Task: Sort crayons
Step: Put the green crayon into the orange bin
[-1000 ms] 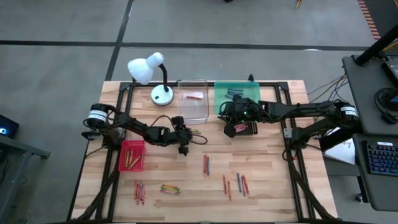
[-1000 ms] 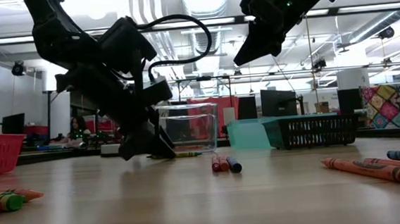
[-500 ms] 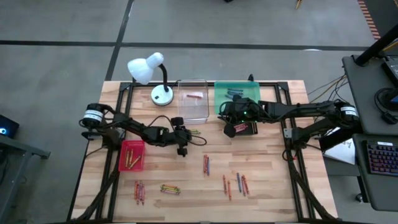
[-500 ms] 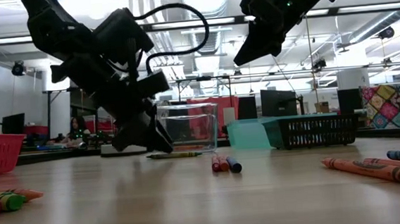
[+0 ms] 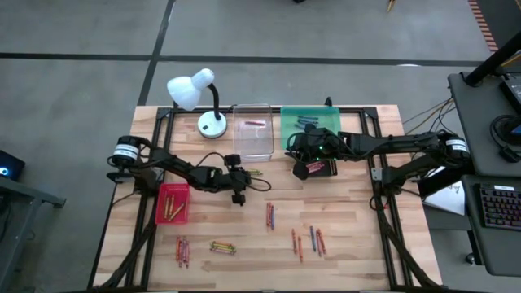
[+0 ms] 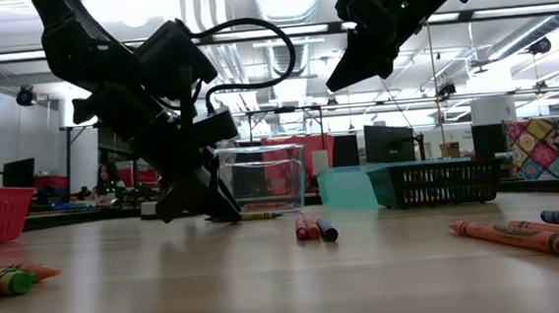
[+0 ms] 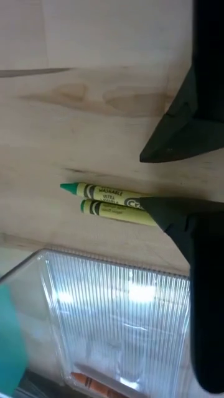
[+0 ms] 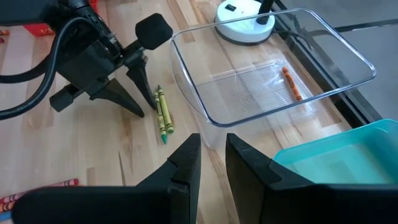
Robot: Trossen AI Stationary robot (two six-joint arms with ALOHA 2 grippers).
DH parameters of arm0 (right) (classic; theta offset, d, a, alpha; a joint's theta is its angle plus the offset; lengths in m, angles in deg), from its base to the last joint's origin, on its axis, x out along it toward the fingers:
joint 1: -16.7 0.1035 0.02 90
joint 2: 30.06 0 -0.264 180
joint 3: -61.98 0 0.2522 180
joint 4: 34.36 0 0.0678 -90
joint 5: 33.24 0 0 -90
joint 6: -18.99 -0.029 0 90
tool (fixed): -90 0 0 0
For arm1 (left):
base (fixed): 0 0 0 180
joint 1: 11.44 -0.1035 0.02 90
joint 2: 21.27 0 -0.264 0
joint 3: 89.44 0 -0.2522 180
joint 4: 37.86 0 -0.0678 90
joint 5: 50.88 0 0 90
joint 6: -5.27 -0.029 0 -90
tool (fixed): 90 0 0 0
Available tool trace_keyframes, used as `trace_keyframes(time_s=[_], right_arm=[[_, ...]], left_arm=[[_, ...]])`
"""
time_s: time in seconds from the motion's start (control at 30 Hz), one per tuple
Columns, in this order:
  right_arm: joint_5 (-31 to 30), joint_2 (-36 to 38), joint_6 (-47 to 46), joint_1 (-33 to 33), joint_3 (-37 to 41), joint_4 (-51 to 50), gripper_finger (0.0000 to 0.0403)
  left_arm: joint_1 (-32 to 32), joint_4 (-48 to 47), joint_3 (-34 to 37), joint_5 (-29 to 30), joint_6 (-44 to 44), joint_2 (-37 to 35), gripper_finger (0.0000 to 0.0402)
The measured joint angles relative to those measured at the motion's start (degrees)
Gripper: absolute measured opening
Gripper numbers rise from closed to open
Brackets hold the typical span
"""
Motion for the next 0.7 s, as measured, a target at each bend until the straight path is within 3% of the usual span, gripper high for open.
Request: trace_keyframes(time_s=[0.37,0.7], right_arm=[[0.0,0.0,0.0,0.0,0.0,0.0,0.0066],[0.0,0.0,-1.2,0.0,0.0,0.3,0.0066]], left_arm=[[1.7,-0.1,0.0,-1.1,-0.3,-3.1,0.0078],[1.7,1.5,0.0,2.8,-3.7,-3.2,0.0077]])
